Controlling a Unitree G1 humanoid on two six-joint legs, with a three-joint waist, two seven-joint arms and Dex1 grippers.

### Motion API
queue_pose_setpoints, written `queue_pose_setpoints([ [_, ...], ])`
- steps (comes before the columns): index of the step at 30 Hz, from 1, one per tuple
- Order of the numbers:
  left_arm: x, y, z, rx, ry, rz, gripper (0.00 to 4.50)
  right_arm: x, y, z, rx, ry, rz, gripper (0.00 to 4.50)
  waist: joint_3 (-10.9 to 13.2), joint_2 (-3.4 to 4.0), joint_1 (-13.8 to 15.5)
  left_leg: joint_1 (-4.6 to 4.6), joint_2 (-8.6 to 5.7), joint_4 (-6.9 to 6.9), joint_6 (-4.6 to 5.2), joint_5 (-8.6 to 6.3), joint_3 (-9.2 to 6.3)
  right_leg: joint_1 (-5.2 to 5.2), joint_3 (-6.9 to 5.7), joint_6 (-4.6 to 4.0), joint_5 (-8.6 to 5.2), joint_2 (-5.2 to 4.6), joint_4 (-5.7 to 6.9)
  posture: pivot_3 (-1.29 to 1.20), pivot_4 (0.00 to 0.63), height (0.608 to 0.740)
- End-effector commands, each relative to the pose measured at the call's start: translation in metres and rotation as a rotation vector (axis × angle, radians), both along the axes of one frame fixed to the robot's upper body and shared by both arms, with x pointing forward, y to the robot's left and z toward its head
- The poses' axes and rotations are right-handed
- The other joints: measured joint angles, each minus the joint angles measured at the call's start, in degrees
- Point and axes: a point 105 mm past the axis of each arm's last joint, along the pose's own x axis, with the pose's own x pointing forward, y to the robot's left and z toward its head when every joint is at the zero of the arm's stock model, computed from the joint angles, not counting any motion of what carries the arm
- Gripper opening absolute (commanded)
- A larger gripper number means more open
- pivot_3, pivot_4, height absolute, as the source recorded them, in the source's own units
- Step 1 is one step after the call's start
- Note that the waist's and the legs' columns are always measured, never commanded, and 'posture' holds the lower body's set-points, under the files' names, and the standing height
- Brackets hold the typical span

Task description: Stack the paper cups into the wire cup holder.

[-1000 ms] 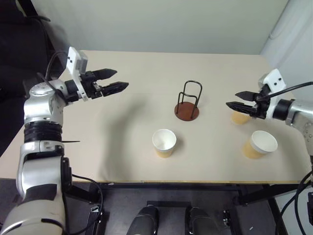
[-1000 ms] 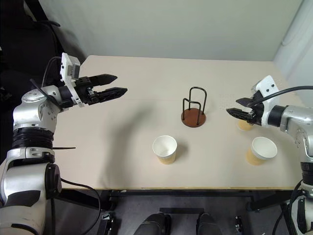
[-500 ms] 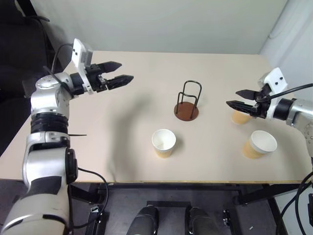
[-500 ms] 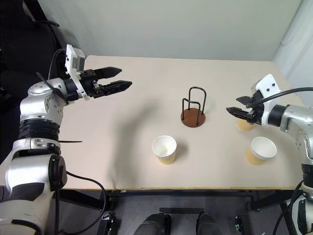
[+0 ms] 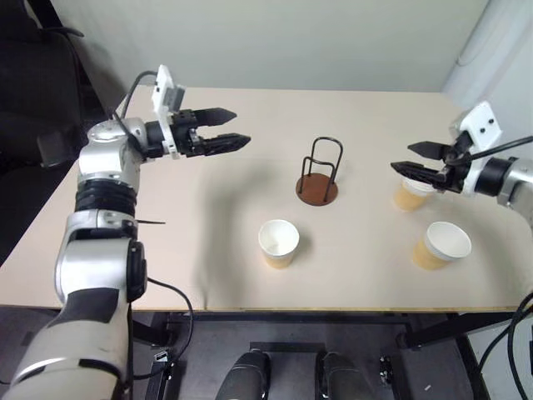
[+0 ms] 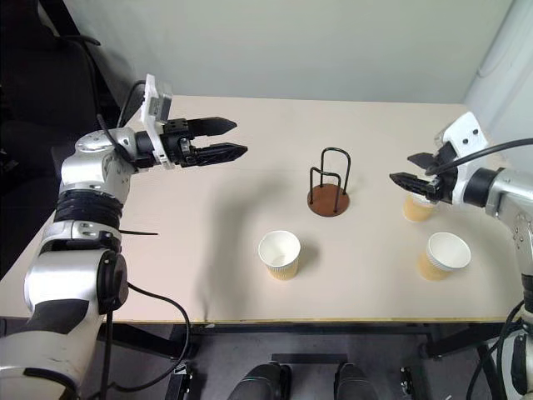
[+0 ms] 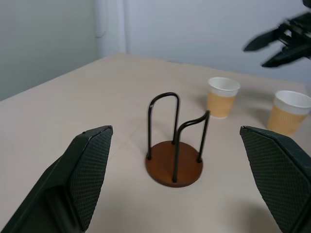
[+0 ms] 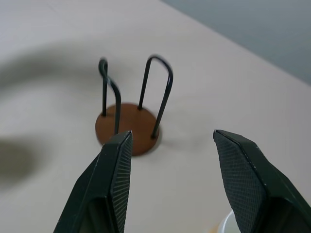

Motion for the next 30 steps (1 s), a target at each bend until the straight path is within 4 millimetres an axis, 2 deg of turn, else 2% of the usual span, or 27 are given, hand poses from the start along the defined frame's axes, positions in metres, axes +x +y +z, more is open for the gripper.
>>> queue_pose_setpoints([
  [1, -0.002, 0.007, 0.010, 0.024, -0.044, 0.003, 4.50, 0.005, 0.020, 0.006, -0.001, -0.030, 0.059, 2.62, 0.00, 0.00, -0.31, 0.01, 0.01, 0.00, 0.00, 0.00, 0.00, 0.00, 0.00, 0.00, 0.00, 0.00, 0.01, 0.00, 0.150, 0.740],
  [5, -0.003, 0.020, 0.009, 0.037, -0.048, 0.034, 4.50, 0.011, 0.043, 0.003, 0.020, -0.024, 0.116, 2.62, 0.00, 0.00, -0.52, -0.03, 0.03, -0.06, 0.02, 0.01, -0.01, -0.09, -0.02, 0.05, 0.03, 0.03, 0.03, 0.00, 0.150, 0.740],
  [10, -0.004, 0.033, 0.014, 0.020, -0.070, 0.081, 4.50, 0.020, 0.071, -0.011, 0.033, 0.004, 0.189, 2.62, 0.00, 0.00, -0.55, -0.06, 0.04, -0.16, 0.01, -0.01, 0.00, -0.17, -0.05, 0.07, 0.04, 0.01, 0.02, 0.00, 0.150, 0.740],
  [16, -0.007, 0.037, 0.013, 0.020, -0.074, 0.091, 4.50, 0.033, 0.100, -0.020, 0.028, 0.001, 0.247, 2.62, 0.00, 0.00, -0.42, -0.07, 0.03, -0.23, 0.00, -0.01, -0.05, -0.23, -0.11, -0.18, -0.04, -0.01, 0.07, 0.00, 0.150, 0.740],
  [24, -0.010, 0.044, 0.016, 0.017, -0.079, 0.109, 4.50, 0.035, 0.108, -0.023, 0.016, -0.008, 0.269, 2.62, 0.00, 0.00, -0.43, -0.14, 0.01, -0.24, -0.14, 0.01, -0.06, -0.28, -0.17, -0.31, -0.05, -0.01, 0.07, 0.00, 0.150, 0.740],
  [30, -0.010, 0.041, 0.021, 0.002, -0.091, 0.108, 4.50, 0.040, 0.104, -0.023, -0.018, -0.036, 0.242, 2.62, 0.00, 0.00, -0.46, -0.13, 0.04, -0.28, -0.18, 0.03, -0.10, -0.30, -0.19, -0.35, -0.04, 0.00, 0.10, 0.00, 0.150, 0.740],
])
